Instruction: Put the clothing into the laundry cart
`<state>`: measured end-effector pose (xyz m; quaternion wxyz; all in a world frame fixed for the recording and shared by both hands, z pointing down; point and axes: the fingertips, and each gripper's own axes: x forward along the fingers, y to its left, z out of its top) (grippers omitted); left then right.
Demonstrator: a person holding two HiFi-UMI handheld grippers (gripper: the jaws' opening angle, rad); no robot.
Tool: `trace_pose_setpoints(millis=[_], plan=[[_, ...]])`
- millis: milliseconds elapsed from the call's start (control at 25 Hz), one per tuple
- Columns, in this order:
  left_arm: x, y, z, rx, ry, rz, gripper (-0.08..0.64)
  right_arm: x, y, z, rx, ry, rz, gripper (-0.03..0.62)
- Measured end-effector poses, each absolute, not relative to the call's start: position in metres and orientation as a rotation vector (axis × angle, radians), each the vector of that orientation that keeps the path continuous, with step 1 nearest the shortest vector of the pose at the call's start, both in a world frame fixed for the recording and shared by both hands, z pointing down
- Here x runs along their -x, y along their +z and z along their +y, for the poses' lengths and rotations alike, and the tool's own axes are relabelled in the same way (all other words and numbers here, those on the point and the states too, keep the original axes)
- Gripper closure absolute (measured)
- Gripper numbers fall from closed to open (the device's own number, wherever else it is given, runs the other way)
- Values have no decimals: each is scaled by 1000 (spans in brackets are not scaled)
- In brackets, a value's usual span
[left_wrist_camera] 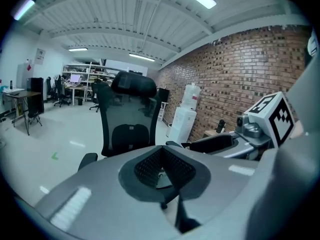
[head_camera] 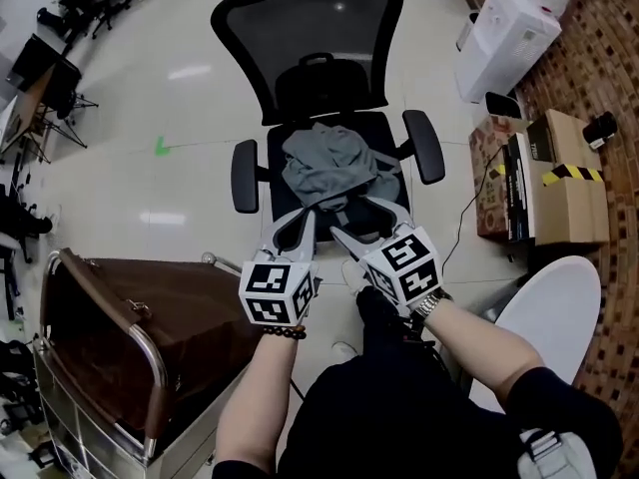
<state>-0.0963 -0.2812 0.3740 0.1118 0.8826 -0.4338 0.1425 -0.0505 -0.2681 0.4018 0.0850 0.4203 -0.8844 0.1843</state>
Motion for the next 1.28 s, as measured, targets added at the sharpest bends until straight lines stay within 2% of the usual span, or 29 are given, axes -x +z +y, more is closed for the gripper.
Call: trace_pose_setpoints(millis=[200,480,600,760,1080,1280], plan=[[141,475,-340,-2402,361,-1321,558,91,513,-331,-1058,615,-2496,244],[138,606,-399,-2284,421,-1352,558,90,660,-393,-941,676,-2395,186],[147,660,-433,-2221,462,-1327,558,97,721,-423,-906,718,-2326,139],[146,698,-474,-2155,523,-1309,558,96,776,-462,-852,752,-2272,80],[152,767,-524,-2088,561,-1296,558,96,879,-507,-794,784,-2149,8],[152,803,-541,-2059,557,-1276,558,98,932,-524,-747,734,-2066,3]])
